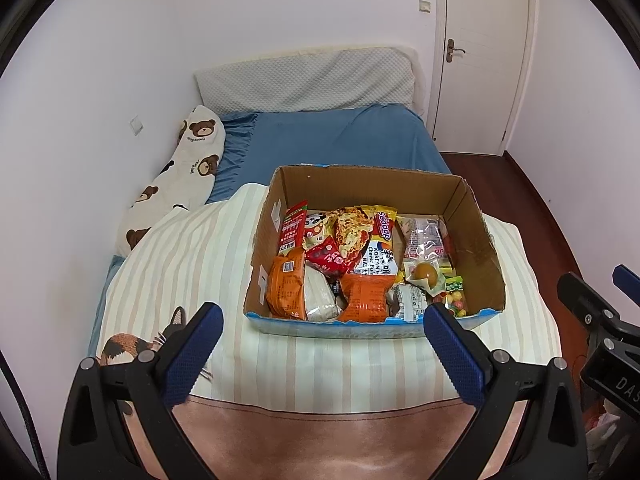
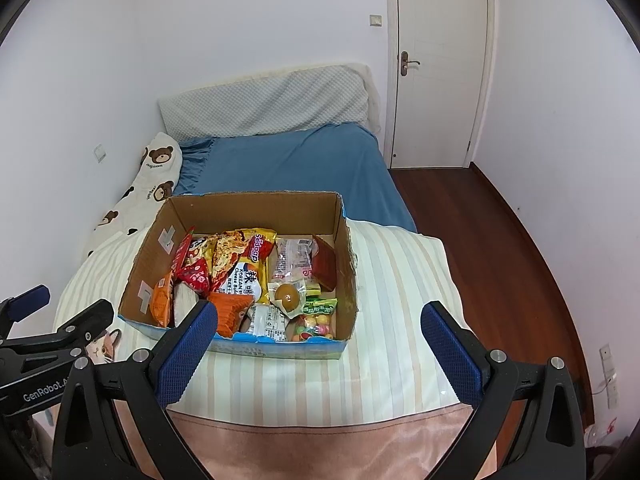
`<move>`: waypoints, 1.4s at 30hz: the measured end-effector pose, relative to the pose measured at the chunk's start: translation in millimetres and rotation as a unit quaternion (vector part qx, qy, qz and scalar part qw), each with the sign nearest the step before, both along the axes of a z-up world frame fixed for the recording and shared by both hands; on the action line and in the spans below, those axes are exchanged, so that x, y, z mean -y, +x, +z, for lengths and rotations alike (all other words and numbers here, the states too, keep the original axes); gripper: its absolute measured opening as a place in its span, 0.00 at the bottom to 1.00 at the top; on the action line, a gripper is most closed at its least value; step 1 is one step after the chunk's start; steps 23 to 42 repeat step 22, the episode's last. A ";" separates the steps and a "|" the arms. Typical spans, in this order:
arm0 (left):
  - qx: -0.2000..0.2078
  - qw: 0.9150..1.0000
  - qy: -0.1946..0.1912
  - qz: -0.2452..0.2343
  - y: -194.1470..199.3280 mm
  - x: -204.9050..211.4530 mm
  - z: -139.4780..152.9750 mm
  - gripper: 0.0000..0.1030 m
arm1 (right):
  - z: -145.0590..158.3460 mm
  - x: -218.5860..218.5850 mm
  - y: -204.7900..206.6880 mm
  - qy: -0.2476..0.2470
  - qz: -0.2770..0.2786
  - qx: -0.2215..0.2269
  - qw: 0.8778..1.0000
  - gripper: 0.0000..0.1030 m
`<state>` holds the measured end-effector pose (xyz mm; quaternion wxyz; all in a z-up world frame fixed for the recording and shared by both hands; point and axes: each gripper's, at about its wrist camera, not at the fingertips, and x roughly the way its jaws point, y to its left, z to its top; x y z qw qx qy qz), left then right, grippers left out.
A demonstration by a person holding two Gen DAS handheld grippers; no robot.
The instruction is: Organize snacks
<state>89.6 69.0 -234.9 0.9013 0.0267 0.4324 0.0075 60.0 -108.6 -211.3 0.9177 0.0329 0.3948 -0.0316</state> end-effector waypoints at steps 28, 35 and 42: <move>-0.001 1.000 -0.003 0.003 -1.9 -3.1 1.4 1.00 | 1.7 0.2 -3.6 0.002 -0.001 0.001 1.000 1.00; -0.001 1.000 -0.003 0.003 -1.9 -3.1 1.4 1.00 | 1.7 0.2 -3.6 0.002 -0.001 0.001 1.000 1.00; -0.001 1.000 -0.003 0.003 -1.9 -3.1 1.4 1.00 | 1.7 0.2 -3.6 0.002 -0.001 0.001 1.000 1.00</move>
